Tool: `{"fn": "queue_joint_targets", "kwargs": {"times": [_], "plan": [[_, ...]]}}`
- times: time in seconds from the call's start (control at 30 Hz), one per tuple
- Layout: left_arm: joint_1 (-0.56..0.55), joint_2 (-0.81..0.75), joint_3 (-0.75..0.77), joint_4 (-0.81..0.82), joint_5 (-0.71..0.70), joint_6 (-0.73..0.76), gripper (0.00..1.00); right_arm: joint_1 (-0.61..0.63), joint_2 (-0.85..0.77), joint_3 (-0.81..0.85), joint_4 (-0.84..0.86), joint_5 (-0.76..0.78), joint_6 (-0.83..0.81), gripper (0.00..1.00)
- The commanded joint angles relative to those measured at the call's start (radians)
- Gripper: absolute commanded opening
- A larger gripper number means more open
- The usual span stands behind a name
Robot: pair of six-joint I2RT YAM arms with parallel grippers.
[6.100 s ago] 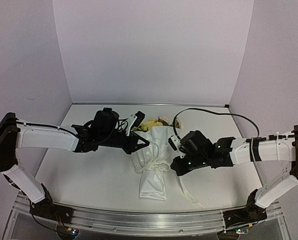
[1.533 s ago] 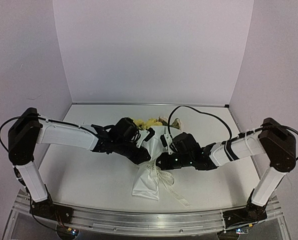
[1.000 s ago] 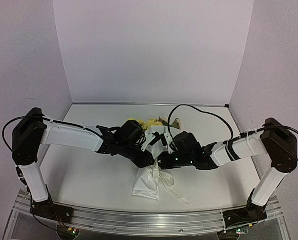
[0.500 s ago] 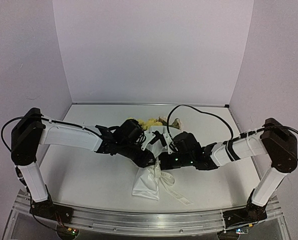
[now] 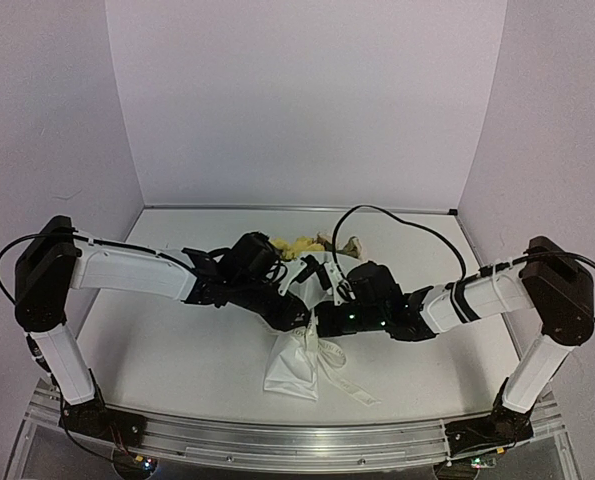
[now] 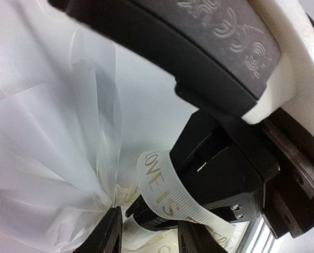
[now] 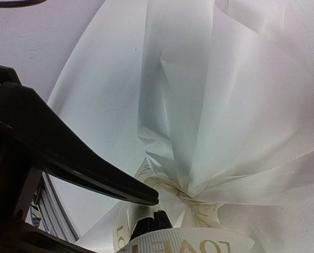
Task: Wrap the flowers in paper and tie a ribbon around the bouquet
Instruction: Cross the half-tied ribbon over the folded bouquet.
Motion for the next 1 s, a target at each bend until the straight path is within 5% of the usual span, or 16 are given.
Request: {"fn": "queue_joint_targets", "kwargs": {"times": [0.0, 0.97], "plan": [[0.019, -0.058, -0.015, 0.046, 0.001, -0.003, 0.36, 0.005, -0.037, -0.018, 0.048, -0.001, -0.004, 0.00], [0.060, -0.032, -0.025, 0.049, 0.139, -0.023, 0.35, 0.005, -0.048, -0.051, 0.127, 0.026, -0.030, 0.00]]}}
